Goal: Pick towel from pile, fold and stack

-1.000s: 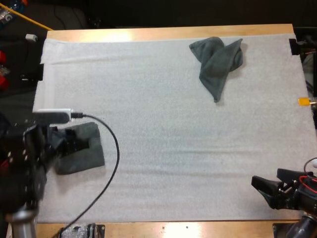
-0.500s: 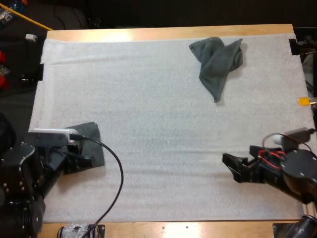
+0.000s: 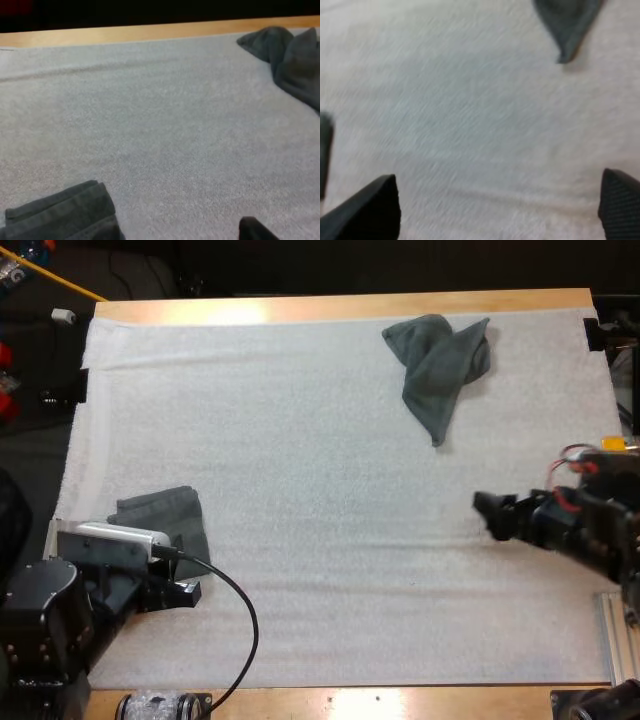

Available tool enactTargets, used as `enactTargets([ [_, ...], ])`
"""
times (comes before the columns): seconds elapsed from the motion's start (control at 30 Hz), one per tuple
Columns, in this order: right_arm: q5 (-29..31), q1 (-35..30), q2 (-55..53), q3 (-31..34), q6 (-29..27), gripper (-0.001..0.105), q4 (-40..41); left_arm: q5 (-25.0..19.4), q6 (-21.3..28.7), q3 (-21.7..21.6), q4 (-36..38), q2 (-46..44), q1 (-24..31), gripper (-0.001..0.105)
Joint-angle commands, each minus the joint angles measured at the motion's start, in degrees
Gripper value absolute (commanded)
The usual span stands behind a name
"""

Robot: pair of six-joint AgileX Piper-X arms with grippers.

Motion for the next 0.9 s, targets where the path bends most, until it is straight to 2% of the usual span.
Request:
enactTargets([
  [0.0,-1.57,-2.38,-0.62,-0.04,-1.42,0.078,-0.31,0.24,0.14,-0.26,0.06,-0.5,-0.21,0.049],
  [0.13,-2.29,-8.85,-2.43,-0.04,-4.01,0.078,2.12,0.24,0.2,-0.26,0.18,-0.48,-0.21,0.049],
  [0.4,-2.18,-20.09,-9.03,-0.04,-13.29,0.078,9.74,0.24,0.2,-0.26,0.18,-0.48,-0.27,0.049],
  [0.57,-1.33,-20.82,-14.02,-0.04,-17.57,0.078,12.14,-0.36,1.76,-0.26,-0.23,-2.25,-0.27,0.049],
  [0.67,0.04,-20.82,-17.97,-0.04,-20.04,0.078,15.18,-3.05,3.34,-0.26,0.21,-5.61,-0.27,0.049],
  [0.87,6.0,-20.82,-26.3,-0.04,-20.53,0.078,16.88,-4.18,3.57,-0.26,0.22,-13.37,-0.27,0.049],
])
